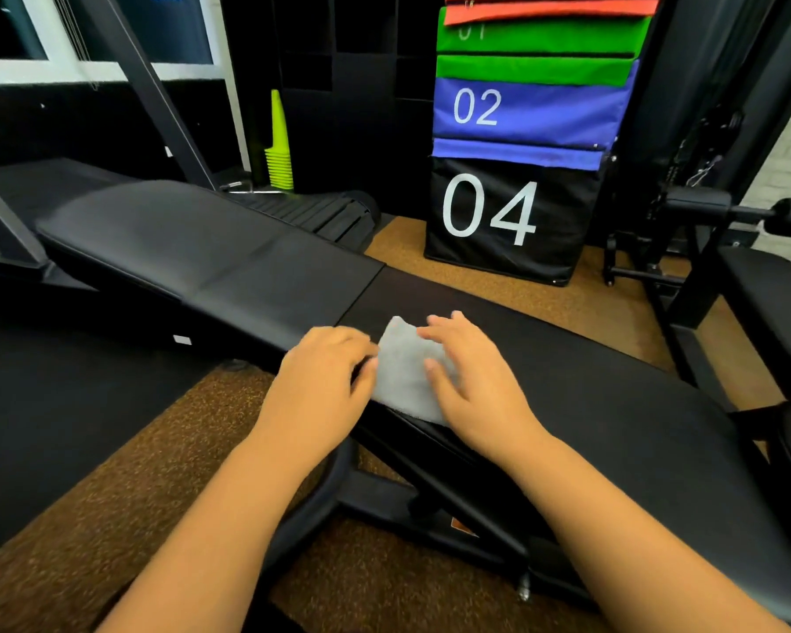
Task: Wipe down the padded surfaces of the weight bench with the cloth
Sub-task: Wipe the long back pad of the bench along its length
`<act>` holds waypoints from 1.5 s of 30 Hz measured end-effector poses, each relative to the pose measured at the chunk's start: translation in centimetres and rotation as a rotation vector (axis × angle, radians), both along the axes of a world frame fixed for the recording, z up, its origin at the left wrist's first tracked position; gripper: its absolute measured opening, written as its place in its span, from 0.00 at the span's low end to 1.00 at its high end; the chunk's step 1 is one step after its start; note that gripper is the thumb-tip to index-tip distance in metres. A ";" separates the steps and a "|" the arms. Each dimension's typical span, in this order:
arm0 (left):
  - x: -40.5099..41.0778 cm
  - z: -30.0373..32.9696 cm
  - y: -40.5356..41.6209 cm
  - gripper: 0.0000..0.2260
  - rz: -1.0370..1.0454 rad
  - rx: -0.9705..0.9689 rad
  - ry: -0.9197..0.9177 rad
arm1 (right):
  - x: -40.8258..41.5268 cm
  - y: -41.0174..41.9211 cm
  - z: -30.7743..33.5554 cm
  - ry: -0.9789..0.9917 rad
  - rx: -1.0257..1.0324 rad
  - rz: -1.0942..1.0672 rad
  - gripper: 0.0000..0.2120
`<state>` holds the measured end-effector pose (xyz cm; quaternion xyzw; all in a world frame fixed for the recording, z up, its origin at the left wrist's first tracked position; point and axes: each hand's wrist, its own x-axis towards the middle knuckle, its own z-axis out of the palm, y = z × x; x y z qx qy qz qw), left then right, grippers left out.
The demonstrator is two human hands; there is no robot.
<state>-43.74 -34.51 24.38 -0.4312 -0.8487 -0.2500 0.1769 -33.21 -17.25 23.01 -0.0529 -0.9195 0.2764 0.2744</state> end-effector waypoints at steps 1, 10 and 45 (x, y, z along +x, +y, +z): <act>0.0 -0.2 -0.5 0.10 0.035 -0.023 0.014 | -0.9 -0.2 0.1 -0.084 0.053 0.067 0.20; -1.7 0.0 -3.4 0.12 0.238 -0.048 0.069 | -7.0 2.4 0.3 -0.507 0.142 -0.015 0.25; -4.7 -2.0 -3.6 0.06 0.104 0.245 -0.120 | -12.0 2.5 1.2 -0.485 0.206 -0.041 0.25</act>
